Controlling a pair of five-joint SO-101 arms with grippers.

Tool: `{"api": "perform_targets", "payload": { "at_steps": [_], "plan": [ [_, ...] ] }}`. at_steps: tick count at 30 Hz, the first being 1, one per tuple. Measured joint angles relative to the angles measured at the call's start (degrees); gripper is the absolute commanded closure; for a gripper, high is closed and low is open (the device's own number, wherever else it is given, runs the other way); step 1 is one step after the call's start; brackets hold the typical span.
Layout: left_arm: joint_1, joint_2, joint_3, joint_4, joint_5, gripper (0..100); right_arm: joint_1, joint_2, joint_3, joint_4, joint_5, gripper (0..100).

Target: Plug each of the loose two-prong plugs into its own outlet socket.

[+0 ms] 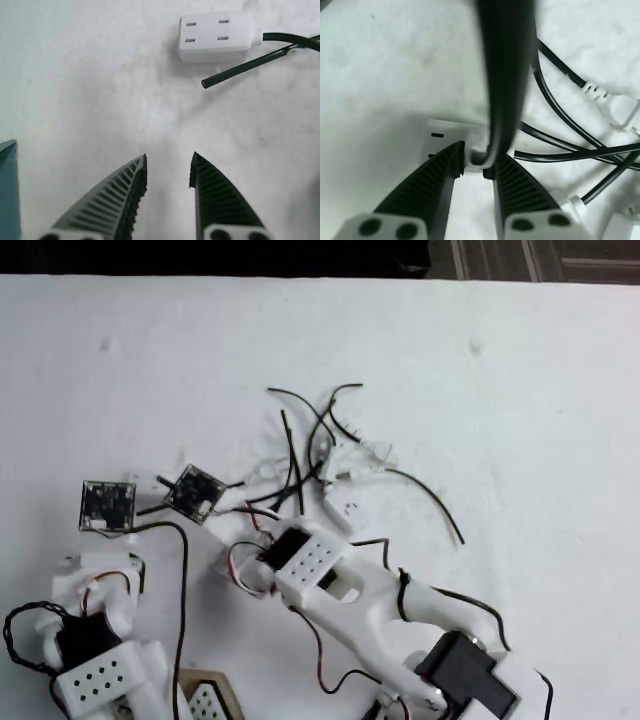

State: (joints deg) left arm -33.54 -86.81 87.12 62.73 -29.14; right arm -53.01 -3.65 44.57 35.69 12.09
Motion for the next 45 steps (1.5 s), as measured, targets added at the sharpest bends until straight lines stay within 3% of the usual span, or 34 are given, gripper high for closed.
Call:
{"api": "perform_targets", "payload": {
  "at_steps": [4,10,14,20,24,28,34,39,45],
  "plan": [
    [0.00,0.00,0.00,0.00,0.00,84,-0.09,-0.44,0.00,0.09,0.00,96.6],
    [0.00,0.00,0.00,0.00,0.00,82,-0.53,-8.09,1.32,5.36,-4.66,78.0],
    [0.00,0.00,0.00,-1.14,0.09,75,-0.26,-18.55,1.05,11.34,-7.21,77.6],
    [3.08,0.00,-0.18,-1.14,0.44,74,0.09,-34.90,1.14,20.57,-7.47,77.6],
    [7.21,0.00,-3.25,3.25,-0.70,74,5.63,-42.20,1.14,26.20,-7.65,77.6],
    [13.54,0.00,-6.86,9.76,-8.79,74,15.65,-44.66,1.41,29.89,-11.96,77.3],
    [21.27,-0.18,-8.18,14.68,-13.54,73,26.29,-45.01,8.97,26.11,-14.15,77.5],
    [26.73,-0.26,-8.18,15.03,-13.63,72,27.16,-45.01,15.82,18.64,-14.33,77.6],
    [32.53,-0.26,-8.18,14.33,-12.22,72,27.25,-45.01,16.44,17.32,-14.33,77.6]
  ]
}}
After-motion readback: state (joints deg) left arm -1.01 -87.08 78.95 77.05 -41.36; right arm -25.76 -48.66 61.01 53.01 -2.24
